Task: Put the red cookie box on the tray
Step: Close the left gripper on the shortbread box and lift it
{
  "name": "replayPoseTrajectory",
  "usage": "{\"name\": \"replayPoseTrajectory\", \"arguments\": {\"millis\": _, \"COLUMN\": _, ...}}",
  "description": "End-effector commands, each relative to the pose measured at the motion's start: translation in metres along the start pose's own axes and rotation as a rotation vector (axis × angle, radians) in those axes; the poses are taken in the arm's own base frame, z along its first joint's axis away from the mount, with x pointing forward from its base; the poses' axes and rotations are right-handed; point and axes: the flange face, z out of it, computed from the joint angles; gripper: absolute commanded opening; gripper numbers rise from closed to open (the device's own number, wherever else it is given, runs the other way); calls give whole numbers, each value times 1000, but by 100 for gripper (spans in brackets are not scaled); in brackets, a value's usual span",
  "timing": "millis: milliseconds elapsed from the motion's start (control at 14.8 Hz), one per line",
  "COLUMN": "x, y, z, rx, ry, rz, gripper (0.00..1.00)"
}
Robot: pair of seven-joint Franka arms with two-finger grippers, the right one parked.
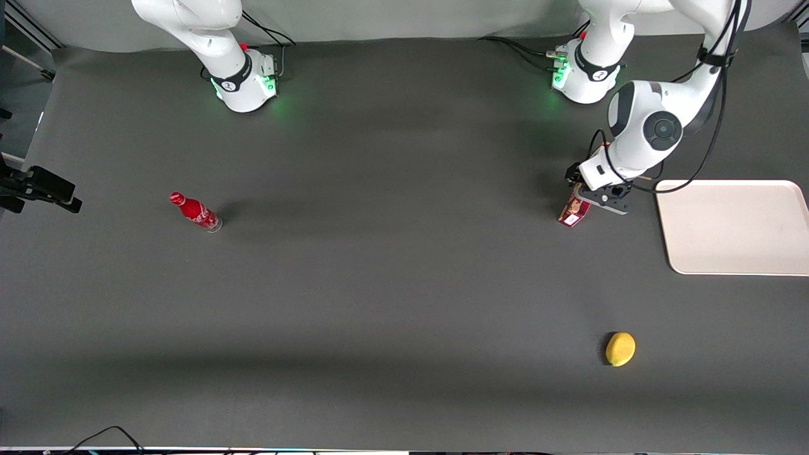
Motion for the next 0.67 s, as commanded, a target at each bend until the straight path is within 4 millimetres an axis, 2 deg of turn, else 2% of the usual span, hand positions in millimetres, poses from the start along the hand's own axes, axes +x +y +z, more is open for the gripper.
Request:
{"name": "replayPoseTrajectory", "arguments": {"millis": 0, "x": -8, "y": 3, "z": 7, "rx": -2, "ry": -4, "rz": 11, "gripper": 0}}
{"name": "replayPoseTrajectory", "arguments": {"millis": 202, "x": -9, "y": 2, "z": 8, "rx": -4, "ry": -8, "rz": 7, "gripper": 0}}
{"name": "replayPoseTrajectory", "arguments": {"millis": 337, "x": -9, "y": -1, "z": 0, "rx": -7, "ry": -17, "rz": -6, "gripper": 0}}
{"name": "replayPoseTrajectory", "arguments": {"millis": 472, "x": -6, "y": -5, "z": -20, "rx": -11, "ry": -30, "rz": -20, "gripper": 0}}
{"name": "replayPoseTrajectory", "arguments": {"millis": 607, "x": 3, "y": -16, "z": -63, "rx": -26, "ry": -60, "rz": -42, "gripper": 0}}
